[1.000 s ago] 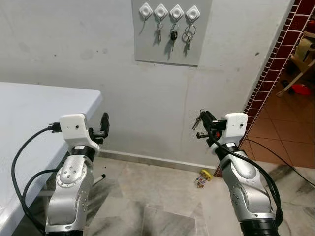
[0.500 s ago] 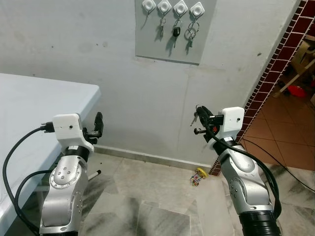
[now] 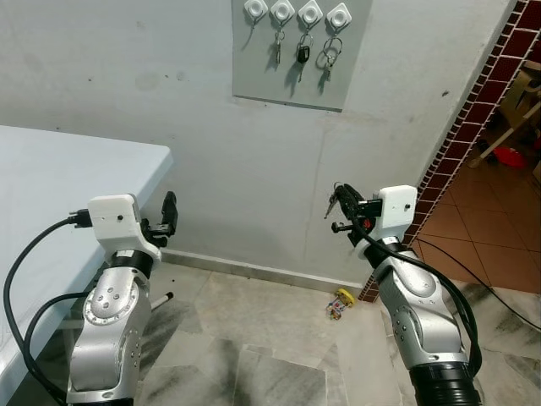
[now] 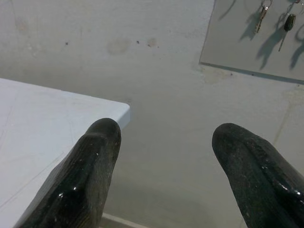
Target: Hang keys on a hook
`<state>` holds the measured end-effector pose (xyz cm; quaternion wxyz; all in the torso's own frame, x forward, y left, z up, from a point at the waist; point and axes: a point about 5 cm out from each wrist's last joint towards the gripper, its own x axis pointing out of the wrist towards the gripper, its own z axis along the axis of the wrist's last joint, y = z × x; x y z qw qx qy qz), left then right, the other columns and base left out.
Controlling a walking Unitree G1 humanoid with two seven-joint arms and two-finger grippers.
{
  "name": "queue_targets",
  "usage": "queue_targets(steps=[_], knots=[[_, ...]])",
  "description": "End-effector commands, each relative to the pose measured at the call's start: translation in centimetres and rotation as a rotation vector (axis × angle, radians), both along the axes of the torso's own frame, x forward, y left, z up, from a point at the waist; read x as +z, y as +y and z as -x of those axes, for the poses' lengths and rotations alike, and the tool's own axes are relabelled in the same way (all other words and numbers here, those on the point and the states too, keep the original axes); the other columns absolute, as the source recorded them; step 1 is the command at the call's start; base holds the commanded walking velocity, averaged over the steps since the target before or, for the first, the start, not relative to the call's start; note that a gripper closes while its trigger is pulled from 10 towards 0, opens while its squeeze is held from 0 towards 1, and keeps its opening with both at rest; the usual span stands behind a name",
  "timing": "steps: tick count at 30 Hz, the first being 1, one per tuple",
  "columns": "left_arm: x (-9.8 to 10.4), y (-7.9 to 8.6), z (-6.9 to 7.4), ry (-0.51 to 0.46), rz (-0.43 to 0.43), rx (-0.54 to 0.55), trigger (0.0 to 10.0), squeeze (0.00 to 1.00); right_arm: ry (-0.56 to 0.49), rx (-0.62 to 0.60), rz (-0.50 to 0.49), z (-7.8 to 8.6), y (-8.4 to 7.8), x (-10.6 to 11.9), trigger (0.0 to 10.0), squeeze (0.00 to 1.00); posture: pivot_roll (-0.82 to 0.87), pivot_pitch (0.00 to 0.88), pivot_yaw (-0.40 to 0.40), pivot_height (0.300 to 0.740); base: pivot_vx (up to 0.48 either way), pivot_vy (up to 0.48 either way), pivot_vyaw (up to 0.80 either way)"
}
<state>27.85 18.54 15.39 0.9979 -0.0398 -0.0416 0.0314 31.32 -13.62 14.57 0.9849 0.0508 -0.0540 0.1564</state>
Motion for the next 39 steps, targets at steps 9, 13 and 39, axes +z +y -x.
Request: queue_targets(steps=[9, 13, 39], knots=[[0.58, -0.22, 0.08, -0.019, 0.005, -0.015, 10.0, 0.00, -0.016, 0.019, 0.000, -0.06, 0.08, 0.35, 10.0, 0.00, -0.03, 0.000, -0.054, 0.740, 0.302, 0.000, 0.00], [0.50, -0.30, 0.13, -0.016, 0.010, -0.014, 10.0, 0.00, -0.015, 0.024, 0.000, -0.07, 0.10, 0.33, 10.0, 0.00, -0.02, 0.000, -0.056, 0.740, 0.321, 0.000, 0.00], [0.36, -0.40, 0.20, -0.008, 0.025, -0.008, 10.0, 0.00, -0.013, 0.031, 0.002, -0.06, 0.15, 0.33, 10.0, 0.00, -0.02, 0.000, -0.061, 0.740, 0.314, 0.000, 0.00]])
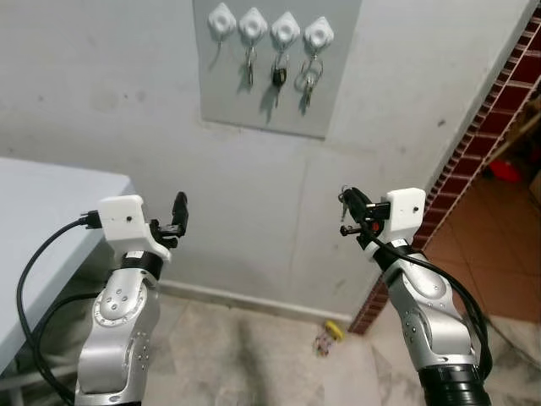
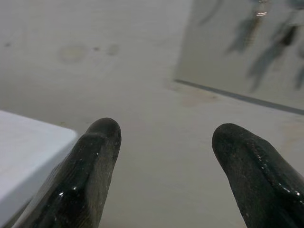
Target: Hang keys on a hook
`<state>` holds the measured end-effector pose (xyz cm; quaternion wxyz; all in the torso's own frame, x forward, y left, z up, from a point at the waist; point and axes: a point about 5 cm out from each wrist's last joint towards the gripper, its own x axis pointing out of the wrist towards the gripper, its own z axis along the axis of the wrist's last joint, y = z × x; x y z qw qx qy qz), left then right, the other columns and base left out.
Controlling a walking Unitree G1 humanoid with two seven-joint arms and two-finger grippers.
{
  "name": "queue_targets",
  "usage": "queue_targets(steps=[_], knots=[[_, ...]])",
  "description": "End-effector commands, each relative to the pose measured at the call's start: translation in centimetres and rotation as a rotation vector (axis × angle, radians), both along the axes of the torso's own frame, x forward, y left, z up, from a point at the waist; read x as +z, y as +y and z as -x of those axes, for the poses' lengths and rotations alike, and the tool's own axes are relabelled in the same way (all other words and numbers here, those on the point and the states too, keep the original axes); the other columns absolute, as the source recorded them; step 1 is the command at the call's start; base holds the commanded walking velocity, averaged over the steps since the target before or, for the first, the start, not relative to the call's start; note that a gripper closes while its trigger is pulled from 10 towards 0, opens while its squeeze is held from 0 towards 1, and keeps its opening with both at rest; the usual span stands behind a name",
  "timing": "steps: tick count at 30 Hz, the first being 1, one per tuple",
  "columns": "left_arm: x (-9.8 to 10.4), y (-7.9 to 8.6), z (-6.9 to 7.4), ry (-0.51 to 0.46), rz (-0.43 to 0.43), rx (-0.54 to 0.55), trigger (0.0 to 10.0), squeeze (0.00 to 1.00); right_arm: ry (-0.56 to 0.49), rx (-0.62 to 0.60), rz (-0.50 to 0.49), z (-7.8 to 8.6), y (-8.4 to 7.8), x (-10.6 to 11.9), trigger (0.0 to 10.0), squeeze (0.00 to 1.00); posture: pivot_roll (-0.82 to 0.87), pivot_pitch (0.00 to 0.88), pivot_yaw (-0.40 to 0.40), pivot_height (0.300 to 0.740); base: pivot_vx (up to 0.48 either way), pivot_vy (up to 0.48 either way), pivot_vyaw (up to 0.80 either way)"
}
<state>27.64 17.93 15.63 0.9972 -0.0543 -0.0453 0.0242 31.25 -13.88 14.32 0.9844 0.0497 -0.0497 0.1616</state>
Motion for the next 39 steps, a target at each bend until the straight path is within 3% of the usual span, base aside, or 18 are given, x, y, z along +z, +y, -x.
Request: queue_targets(steps=[1, 25, 39], knots=[[0.13, 0.22, -0.01, 0.001, -0.003, 0.007, 10.0, 0.00, -0.020, 0.021, -0.002, -0.14, 0.41, 0.58, 10.0, 0.00, -0.02, 0.000, -0.061, 0.740, 0.307, 0.000, 0.00], [0.07, 0.34, 0.19, 0.008, -0.010, 0.016, 10.0, 0.00, -0.017, 0.022, -0.007, -0.01, 0.57, 0.50, 10.0, 0.00, -0.02, 0.000, -0.056, 0.740, 0.309, 0.000, 0.00], [-0.26, 0.12, 0.30, 0.028, 0.021, 0.010, 10.0, 0.00, -0.014, 0.017, -0.008, 0.03, 0.53, 0.46, 10.0, 0.00, -0.02, 0.000, -0.055, 0.740, 0.000, 0.000, 0.00]])
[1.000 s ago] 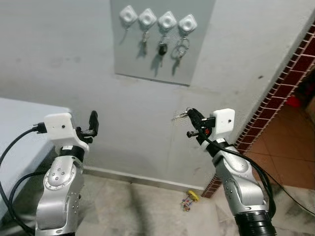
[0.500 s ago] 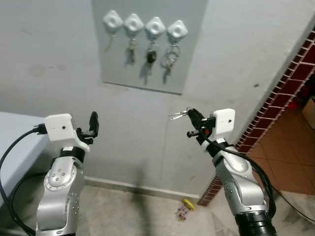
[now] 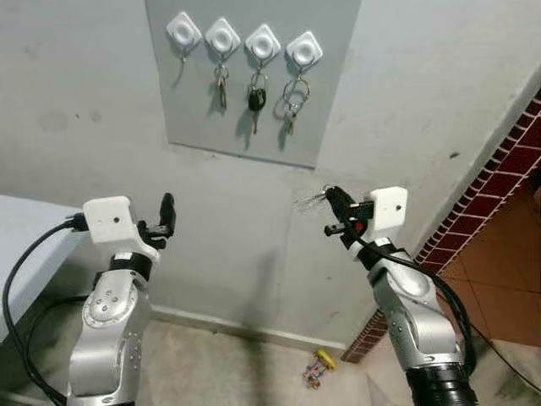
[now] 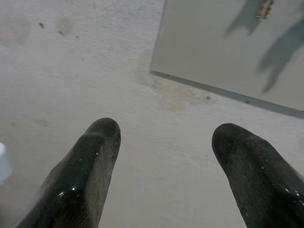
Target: Hang keys on a hook
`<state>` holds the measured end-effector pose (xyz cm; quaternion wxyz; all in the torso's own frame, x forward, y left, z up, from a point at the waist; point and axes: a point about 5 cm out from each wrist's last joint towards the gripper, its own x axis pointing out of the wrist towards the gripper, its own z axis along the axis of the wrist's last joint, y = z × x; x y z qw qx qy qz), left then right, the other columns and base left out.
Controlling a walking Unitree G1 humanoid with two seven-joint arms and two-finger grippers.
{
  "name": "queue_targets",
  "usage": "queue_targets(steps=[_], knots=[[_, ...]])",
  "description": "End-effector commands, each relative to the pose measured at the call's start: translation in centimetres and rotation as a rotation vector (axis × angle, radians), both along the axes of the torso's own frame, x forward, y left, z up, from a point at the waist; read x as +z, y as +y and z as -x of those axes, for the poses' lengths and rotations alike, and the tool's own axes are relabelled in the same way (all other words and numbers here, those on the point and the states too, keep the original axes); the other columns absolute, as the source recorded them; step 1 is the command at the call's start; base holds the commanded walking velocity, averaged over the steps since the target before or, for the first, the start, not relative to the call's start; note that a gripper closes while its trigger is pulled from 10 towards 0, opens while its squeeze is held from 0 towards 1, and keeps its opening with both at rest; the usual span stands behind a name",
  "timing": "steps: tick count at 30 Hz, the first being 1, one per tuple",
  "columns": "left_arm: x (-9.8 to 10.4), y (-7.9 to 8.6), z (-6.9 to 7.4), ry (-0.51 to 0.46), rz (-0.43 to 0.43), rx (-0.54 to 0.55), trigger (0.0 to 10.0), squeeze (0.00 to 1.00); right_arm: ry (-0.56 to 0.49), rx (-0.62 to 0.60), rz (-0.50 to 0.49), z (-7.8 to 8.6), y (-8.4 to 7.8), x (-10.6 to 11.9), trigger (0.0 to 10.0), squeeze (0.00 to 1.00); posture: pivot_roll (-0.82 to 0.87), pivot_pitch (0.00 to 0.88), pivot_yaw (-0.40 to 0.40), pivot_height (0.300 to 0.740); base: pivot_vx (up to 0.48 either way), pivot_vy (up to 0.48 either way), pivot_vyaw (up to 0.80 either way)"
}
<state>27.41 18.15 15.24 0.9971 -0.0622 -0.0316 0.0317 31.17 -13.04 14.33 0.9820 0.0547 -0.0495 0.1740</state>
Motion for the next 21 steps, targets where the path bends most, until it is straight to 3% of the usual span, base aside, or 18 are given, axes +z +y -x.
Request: queue_targets(steps=[1, 21], knots=[[0.12, -0.09, 0.06, 0.000, 0.004, -0.003, 10.0, 0.00, -0.015, -0.009, 0.001, -0.04, -0.30, 0.45, 10.0, 0.00, -0.02, 0.000, -0.055, 0.740, 0.000, 0.000, 0.00], [0.06, -0.10, 0.03, 0.020, 0.002, -0.013, 10.0, 0.00, -0.012, -0.014, -0.004, 0.08, -0.24, 0.39, 10.0, 0.00, -0.02, 0.000, -0.047, 0.740, 0.000, 0.359, 0.00]])
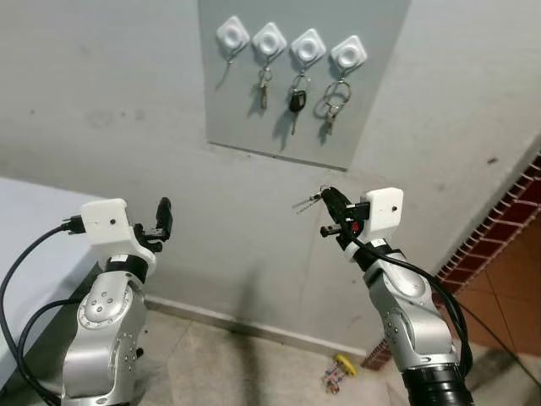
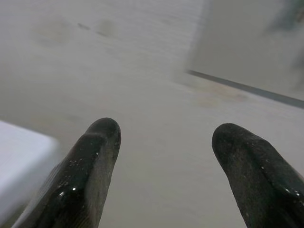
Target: Hang keys on a hook
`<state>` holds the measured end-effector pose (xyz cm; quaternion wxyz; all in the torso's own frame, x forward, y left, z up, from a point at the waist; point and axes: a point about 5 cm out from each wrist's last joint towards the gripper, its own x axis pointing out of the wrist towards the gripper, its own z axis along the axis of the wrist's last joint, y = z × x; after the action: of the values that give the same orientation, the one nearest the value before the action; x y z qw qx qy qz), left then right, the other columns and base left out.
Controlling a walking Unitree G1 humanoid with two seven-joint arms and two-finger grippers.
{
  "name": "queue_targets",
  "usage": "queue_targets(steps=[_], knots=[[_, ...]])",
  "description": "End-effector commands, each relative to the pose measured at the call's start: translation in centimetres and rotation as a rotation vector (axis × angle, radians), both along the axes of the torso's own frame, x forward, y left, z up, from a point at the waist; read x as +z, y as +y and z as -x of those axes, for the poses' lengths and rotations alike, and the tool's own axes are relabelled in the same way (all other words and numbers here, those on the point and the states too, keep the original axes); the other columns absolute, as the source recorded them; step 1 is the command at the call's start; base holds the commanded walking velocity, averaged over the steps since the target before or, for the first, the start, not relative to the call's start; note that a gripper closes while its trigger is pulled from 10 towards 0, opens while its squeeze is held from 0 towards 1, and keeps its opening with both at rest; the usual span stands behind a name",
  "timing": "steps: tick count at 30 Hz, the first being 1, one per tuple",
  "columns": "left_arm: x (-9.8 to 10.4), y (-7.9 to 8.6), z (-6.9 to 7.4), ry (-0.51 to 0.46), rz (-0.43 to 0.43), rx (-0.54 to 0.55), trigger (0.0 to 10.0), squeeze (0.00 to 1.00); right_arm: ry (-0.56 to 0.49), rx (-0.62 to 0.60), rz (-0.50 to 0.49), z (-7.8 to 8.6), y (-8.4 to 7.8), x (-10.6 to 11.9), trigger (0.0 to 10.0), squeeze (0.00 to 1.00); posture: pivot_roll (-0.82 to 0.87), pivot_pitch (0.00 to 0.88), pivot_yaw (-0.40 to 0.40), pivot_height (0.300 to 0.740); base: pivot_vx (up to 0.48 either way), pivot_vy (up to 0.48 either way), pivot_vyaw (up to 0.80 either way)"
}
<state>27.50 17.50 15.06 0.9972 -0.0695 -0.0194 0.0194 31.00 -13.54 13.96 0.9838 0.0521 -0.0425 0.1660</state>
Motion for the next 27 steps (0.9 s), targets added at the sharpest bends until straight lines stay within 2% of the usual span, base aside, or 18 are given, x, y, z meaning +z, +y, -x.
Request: queue_targets(steps=[1, 9, 13, 27], knots=[[0.23, 0.54, 0.12, -0.002, -0.011, 0.012, 10.0, 0.00, -0.026, 0.002, -0.011, -0.09, 0.26, 0.76, 10.0, 0.00, -0.02, 0.000, -0.047, 0.740, 0.000, 0.289, 0.00], [0.37, 0.55, 0.05, -0.004, -0.013, 0.011, 10.0, 0.00, -0.025, 0.001, -0.012, -0.05, 0.33, 0.75, 10.0, 0.00, -0.02, 0.000, -0.047, 0.740, 0.000, 0.280, 0.00], [0.44, 0.46, 0.02, 0.000, -0.035, 0.015, 10.0, 0.00, -0.024, 0.001, -0.013, -0.04, 0.27, 0.74, 10.0, 0.00, -0.03, 0.000, -0.045, 0.740, 0.000, 0.000, 0.00], [0.45, 0.60, -0.05, 0.011, -0.026, 0.045, 10.0, 0.00, -0.023, 0.003, -0.014, -0.01, 0.39, 0.70, 10.0, 0.00, -0.02, 0.000, -0.042, 0.740, 0.000, 0.000, 0.00]])
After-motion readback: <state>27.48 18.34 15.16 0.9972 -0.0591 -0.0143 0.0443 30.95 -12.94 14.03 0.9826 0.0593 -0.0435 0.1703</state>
